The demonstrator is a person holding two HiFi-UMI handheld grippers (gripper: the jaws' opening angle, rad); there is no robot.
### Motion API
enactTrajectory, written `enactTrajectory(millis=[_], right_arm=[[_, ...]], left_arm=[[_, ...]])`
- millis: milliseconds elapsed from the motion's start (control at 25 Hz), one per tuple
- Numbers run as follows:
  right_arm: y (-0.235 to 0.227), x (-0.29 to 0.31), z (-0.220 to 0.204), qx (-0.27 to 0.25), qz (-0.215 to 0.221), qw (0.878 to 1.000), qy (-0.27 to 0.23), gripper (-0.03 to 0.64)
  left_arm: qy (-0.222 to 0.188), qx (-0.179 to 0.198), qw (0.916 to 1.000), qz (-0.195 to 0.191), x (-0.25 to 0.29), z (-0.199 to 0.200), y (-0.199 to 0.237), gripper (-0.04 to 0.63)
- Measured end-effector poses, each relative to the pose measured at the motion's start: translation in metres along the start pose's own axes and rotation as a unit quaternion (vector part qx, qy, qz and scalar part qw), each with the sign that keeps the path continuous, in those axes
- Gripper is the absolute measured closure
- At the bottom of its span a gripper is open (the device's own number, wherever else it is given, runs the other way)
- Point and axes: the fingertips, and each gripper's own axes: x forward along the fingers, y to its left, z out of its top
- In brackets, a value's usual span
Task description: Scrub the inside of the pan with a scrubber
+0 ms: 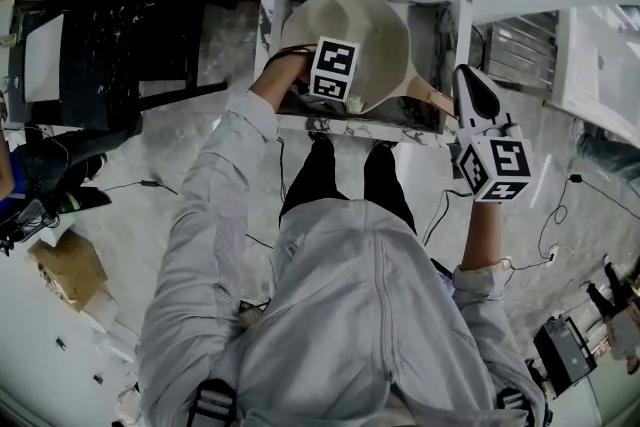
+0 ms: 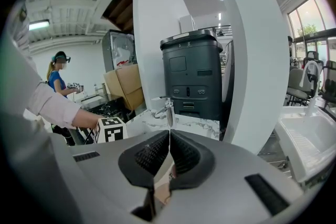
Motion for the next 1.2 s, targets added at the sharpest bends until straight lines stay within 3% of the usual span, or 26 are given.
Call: enactTrajectory(millis=[160, 240, 640, 1000, 1200], right_arm=[[-0.006, -0.003, -0.001, 0.000, 0.002, 1.000, 0.003, 0.581], [-0.011, -0.004, -0.003, 0.000, 0.002, 1.000, 0.006, 0.581], [-0.007, 0.004, -0.004, -0.007, 0.009, 1.000, 0.014, 0.581], [0.000, 0.012, -0.008, -0.003, 0.009, 1.000, 0.019, 0.581], [0.002, 0.011, -0.010, -0.006, -0.004, 1.000, 0.020, 0.581]], left_arm=[[0.102, -0.023, 0.9943, -0.023, -0.002, -0.026, -0.007, 0.525], [0.133, -0.024, 0.9905, -0.026, -0.001, -0.036, -0.007, 0.525], [0.215, -0.034, 0.9759, -0.007, -0.001, -0.073, 0.000, 0.525], [0.295, -0.058, 0.9529, 0.041, -0.025, -0.117, 0.031, 0.525], [0.333, -0.048, 0.9398, 0.060, -0.036, -0.127, 0.046, 0.525]])
